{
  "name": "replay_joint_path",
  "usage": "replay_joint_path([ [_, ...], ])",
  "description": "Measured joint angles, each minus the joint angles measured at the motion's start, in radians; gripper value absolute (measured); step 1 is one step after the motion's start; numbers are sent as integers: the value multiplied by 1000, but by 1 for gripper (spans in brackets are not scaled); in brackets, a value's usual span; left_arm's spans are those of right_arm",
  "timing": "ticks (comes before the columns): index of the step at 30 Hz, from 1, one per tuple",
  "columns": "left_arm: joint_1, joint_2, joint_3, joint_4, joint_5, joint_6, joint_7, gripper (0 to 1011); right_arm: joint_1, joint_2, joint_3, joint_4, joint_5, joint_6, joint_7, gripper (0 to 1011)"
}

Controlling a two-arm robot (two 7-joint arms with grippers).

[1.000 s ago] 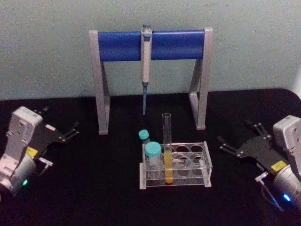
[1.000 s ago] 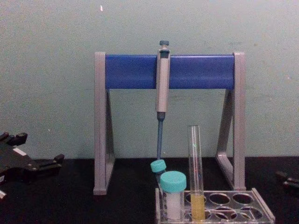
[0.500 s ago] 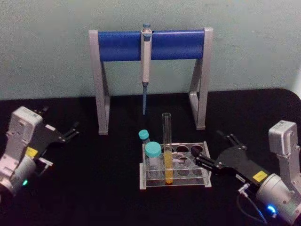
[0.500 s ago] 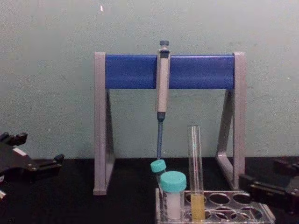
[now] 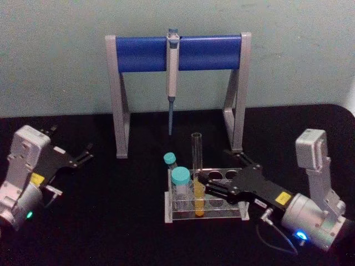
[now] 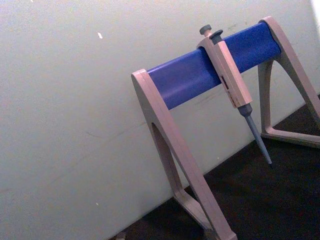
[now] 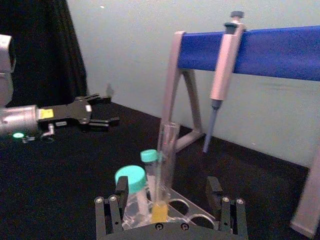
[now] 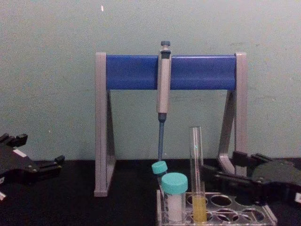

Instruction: Pick up the test tube from the test tube rack, shake it, then place it back into the test tube rack.

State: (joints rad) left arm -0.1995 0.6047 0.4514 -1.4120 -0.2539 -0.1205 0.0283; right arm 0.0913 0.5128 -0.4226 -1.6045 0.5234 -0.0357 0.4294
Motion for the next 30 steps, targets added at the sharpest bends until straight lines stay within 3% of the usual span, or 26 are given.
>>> replay_joint_path([
  [7,0,0,0,0,0,0,0,1001,55,-31,-15,41,-12,35,46,1000],
  [30,0,0,0,0,0,0,0,1001,177,-85,-55,157,-13,89,95,1000],
])
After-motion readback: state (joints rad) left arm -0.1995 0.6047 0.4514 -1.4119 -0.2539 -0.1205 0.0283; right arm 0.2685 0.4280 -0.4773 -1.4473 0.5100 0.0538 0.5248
